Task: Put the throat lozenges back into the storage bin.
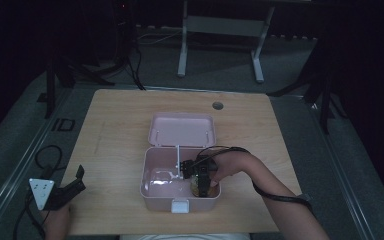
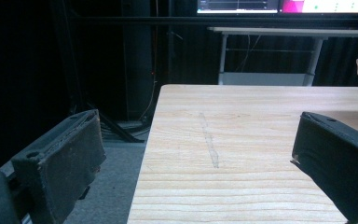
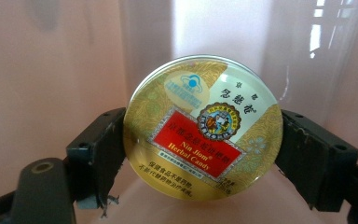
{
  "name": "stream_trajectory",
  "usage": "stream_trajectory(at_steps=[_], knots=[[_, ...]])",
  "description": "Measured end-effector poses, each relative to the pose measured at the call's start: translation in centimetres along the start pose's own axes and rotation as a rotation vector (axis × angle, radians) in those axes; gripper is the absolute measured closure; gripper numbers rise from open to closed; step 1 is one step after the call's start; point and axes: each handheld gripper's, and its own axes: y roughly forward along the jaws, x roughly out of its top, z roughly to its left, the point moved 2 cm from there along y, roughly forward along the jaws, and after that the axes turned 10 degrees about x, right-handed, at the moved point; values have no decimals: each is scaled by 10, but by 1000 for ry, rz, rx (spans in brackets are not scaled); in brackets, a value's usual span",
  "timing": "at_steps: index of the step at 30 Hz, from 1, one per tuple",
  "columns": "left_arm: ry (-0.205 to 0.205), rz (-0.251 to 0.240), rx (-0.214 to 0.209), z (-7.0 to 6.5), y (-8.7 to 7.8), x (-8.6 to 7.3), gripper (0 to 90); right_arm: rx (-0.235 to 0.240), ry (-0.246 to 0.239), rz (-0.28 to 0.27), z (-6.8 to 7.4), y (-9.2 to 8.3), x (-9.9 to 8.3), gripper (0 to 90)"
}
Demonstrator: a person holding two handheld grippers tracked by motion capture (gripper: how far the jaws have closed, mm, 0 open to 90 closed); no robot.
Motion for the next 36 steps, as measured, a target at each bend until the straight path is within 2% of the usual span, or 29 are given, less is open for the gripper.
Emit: stream_trajectory(at_steps=[7, 8, 20, 26, 31, 36], knots=[[-5, -2, -5, 0, 0, 0, 25, 4, 10, 33, -1, 5, 3, 197], [-6, -2, -6, 0, 0, 0, 24, 2, -2, 57, -2, 11, 3, 197], [-7, 2, -12, 0, 0, 0, 24, 26, 20, 52, -1, 9, 3, 169], [-5, 4, -14, 0, 0, 0, 24, 29, 13, 35, 0, 2, 1, 131], [0, 4, -10, 0, 0, 0, 25, 11, 11, -2, 2, -11, -1, 130], [4, 4, -6, 0, 0, 0, 25, -2, 7, -78, 6, -31, -7, 129]])
